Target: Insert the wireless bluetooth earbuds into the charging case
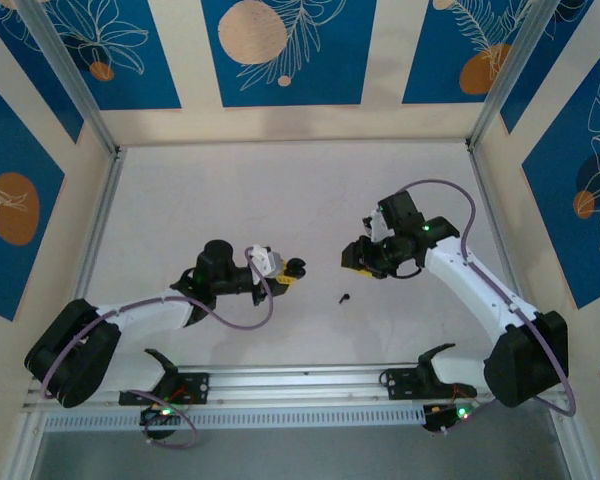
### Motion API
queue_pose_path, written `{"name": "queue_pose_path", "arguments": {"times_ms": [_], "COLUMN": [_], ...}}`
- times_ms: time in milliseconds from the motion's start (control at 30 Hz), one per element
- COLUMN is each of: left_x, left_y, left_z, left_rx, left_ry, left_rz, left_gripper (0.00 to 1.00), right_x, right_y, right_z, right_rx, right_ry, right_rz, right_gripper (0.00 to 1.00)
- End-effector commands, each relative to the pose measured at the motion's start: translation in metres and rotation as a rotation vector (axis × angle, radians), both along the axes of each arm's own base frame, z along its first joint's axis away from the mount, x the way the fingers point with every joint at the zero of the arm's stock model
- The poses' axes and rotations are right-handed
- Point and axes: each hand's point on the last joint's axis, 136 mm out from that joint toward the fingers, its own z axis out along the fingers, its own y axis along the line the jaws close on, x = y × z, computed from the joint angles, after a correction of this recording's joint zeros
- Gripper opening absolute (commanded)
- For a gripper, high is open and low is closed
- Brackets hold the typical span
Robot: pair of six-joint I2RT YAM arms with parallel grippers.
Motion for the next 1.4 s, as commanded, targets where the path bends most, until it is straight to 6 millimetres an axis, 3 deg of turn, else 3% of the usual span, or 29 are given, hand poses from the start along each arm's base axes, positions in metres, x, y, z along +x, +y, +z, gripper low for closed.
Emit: {"name": "queue_pose_path", "arguments": {"times_ms": [0,700,1033,1367], "left_x": [-0.004,-0.006,-0.006,-0.006], "left_y": [-0.004,0.003,0.004,0.005], "left_z": [0.004,0.005,0.005,0.004], "left_rx": [-0.02,0.012,0.016,0.025], "left_ry": [-0.049,-0.06,-0.054,-0.051], "left_rz": [-0.025,-0.001,0.005,0.01], "left_gripper": [0.24,0.24,0.24,0.24], "right_x": [-0.017,-0.015,-0.016,-0.003], "right_y": [-0.016,-0.007,-0.007,-0.001], "right_z": [-0.029,-0.109,-0.128,-0.126], "right_rx": [-0.089,-0.228,-0.312,-0.312], "right_ry": [0.18,0.402,0.428,0.373], "right_rz": [-0.095,-0.053,-0.007,0.004], "right_gripper": [0.41,0.39,0.36,0.33]}}
